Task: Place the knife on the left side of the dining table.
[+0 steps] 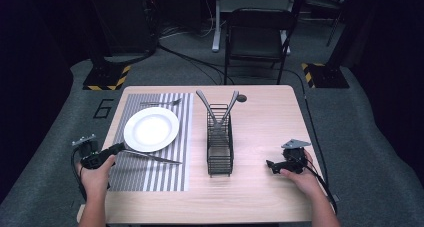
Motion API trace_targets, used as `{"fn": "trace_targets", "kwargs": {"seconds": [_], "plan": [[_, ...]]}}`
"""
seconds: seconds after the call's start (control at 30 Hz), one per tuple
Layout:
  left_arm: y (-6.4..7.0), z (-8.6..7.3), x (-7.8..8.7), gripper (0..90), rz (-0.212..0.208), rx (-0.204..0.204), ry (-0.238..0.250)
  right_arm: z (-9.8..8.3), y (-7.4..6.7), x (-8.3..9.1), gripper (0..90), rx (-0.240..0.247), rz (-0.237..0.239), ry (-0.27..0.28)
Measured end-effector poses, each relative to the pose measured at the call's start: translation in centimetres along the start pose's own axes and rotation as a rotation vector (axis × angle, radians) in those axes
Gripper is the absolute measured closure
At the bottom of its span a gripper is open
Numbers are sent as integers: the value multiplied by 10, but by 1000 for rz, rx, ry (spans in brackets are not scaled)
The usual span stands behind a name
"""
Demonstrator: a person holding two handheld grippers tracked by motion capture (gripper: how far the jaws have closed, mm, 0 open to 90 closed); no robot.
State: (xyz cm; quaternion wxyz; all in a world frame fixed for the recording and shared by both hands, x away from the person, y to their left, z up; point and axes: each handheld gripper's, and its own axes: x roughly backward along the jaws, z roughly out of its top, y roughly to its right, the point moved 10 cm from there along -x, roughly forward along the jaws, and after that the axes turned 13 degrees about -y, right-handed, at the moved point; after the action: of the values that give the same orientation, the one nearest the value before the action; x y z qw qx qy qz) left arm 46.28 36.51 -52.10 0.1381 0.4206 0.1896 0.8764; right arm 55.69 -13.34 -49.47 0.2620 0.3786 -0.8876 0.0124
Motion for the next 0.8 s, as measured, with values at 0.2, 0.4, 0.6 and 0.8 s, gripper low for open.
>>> {"fn": "trace_targets", "kwargs": {"seconds": [0.2,0.4,0.6,0.8], "plan": [[-8,-4,-5,692,7,9,-5,0,0,0,0,1,-2,2],[-14,-8,-10,686,12,48,-22,0,0,0,0,0,0,0],[-21,-13,-15,681,16,66,-31,0,0,0,0,0,-1,1],[-26,-17,-20,676,20,78,-41,0,0,0,0,0,0,0]]}}
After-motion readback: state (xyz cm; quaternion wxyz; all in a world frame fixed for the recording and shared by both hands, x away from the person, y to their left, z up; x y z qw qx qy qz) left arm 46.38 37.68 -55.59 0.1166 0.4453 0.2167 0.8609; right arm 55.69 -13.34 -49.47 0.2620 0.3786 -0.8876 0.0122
